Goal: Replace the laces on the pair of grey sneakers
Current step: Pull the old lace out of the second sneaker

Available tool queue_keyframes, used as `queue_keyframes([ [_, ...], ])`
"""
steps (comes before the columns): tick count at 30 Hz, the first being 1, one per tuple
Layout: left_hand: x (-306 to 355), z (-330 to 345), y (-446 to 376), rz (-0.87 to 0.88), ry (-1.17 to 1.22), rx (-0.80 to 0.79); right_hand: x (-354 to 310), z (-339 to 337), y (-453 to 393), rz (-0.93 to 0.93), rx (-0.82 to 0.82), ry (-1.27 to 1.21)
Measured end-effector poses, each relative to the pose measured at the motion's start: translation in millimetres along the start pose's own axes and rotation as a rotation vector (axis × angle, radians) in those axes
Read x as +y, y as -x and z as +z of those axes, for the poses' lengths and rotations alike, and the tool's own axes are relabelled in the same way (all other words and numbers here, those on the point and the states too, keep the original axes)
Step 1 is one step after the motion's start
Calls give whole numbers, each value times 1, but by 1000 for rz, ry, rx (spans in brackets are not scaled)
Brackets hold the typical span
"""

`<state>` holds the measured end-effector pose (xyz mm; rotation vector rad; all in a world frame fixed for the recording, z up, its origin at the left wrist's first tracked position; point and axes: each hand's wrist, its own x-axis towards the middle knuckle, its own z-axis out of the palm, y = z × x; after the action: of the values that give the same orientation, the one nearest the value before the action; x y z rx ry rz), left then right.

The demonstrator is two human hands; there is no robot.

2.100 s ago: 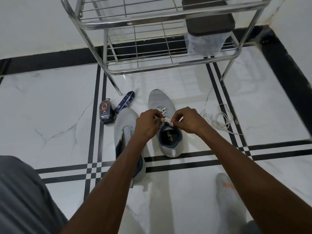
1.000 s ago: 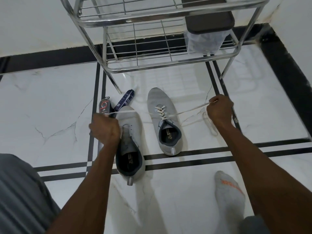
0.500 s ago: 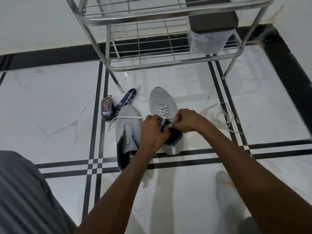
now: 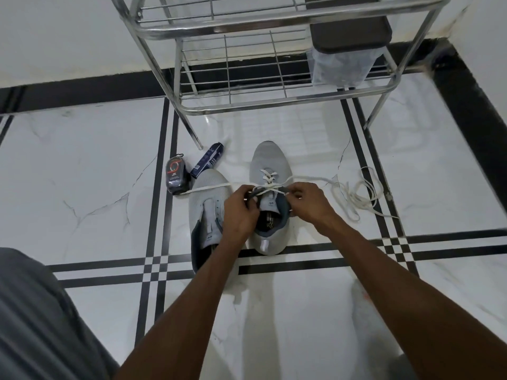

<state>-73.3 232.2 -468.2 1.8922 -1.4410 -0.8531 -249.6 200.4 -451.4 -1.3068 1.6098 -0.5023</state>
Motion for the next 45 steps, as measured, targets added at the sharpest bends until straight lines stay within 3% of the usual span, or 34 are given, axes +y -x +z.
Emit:
queue_keyframes([
  [7, 8, -4, -4, -122, 239, -11, -26, -2, -4, -32, -87, 22],
  [10, 26, -11, -10, -196, 346, -121, -44, -5, 0, -9, -198, 30],
  [12, 36, -17, -14, -327, 423, -202, -51, -11, 2, 89, -361, -95],
  [14, 38, -28, -19, -479, 647, -196, -51, -25, -3, 155, -419, -395],
  [16, 33, -43, -29, -600, 967, -64, -49, -44, -12, 221, -264, -726],
  [19, 22, -61, -40, -676, 1132, 132, -40, -70, -25, 351, 12, -1016],
  [22, 11, -68, -46, -752, 963, 312, -26, -77, -31, 426, 115, -994],
  [24, 3, -66, -46, -756, 621, 410, -19, -73, -33, 444, 142, -871],
  [27, 15, -56, -26, -417, 61, 557, -14, -63, -30, 397, 142, -213],
  [29, 28, -46, -9, -219, -100, 560, -18, -51, -25, 285, 49, 61],
  [33, 28, -25, 8, 104, -204, 313, -38, -17, -10, 173, -204, 205],
  [36, 22, -11, 13, 203, -175, 84, -40, 4, -4, -4, -122, 411],
  [39, 14, -4, 6, 219, -175, 13, -32, 11, -1, -147, -10, 462],
  [41, 7, -8, 0, 180, -130, 26, -23, 7, -2, -158, 17, 387],
  [45, -1, -14, 2, -10, 54, 125, -12, -6, 1, 147, 6, -94],
])
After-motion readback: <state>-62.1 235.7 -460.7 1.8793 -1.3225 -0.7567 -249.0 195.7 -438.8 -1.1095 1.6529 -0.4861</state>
